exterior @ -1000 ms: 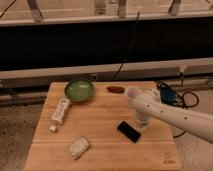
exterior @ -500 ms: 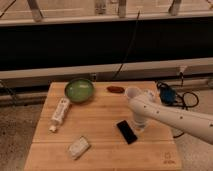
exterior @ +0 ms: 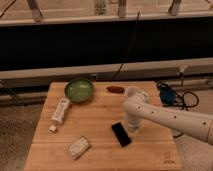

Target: Push the eraser across the table

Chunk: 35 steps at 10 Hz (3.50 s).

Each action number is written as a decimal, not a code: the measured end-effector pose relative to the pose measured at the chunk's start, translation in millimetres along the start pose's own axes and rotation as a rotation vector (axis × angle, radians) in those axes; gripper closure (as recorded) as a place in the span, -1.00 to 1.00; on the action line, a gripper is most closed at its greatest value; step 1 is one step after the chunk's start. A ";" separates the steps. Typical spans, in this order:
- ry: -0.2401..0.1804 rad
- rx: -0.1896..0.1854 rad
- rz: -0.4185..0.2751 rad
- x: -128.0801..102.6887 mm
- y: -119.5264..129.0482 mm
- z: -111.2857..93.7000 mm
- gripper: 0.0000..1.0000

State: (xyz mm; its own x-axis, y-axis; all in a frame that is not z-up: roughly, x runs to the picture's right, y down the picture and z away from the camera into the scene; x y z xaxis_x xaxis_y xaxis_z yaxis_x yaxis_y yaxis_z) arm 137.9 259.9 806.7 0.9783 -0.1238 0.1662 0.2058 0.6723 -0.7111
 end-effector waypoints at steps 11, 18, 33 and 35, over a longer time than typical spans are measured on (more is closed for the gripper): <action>-0.069 -0.024 -0.134 -56.7 3.6 4.7 0.99; -0.121 -0.030 -0.253 -100.4 6.9 4.1 0.99; -0.157 -0.023 -0.427 -166.0 -8.5 2.3 0.95; -0.151 -0.030 -0.428 -167.2 -7.9 0.1 0.97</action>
State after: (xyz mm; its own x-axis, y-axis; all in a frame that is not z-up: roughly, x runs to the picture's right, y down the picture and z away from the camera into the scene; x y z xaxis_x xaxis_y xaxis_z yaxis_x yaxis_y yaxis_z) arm -27.3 275.3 784.6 0.7910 -0.2763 0.5459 0.5937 0.5620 -0.5759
